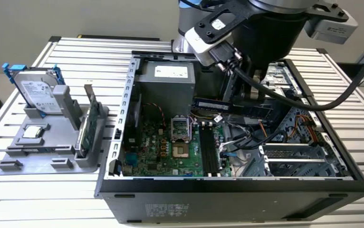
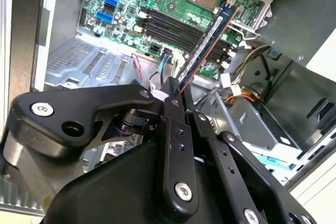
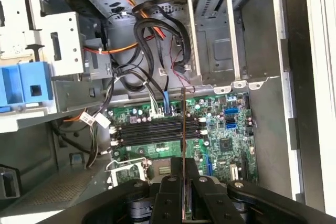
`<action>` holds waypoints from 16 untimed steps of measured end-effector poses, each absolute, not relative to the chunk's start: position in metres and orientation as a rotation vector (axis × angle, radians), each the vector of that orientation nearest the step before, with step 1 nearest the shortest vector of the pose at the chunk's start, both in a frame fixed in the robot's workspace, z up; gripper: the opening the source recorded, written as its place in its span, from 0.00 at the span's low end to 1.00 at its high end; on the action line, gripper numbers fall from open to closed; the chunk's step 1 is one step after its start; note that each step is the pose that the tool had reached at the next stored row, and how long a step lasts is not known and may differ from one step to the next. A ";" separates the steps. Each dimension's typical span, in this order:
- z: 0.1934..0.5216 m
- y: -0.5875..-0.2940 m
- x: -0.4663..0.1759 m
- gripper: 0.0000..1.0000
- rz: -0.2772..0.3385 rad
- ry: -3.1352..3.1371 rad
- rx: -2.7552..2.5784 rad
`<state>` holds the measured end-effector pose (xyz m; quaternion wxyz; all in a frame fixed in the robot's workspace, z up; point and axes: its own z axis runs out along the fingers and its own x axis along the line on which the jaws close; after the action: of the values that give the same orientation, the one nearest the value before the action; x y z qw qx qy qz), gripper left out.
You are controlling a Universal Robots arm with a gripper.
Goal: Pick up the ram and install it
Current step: 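Insert the ram into the slot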
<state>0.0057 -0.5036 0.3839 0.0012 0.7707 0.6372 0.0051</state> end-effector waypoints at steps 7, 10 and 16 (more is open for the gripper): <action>0.384 -0.504 0.006 0.00 0.016 1.886 2.509; 0.384 -0.503 0.006 0.00 0.016 1.850 2.536; 0.384 -0.499 0.006 0.00 0.016 1.825 2.553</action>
<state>0.0056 -0.4994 0.3839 0.0016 0.8135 0.5816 0.0050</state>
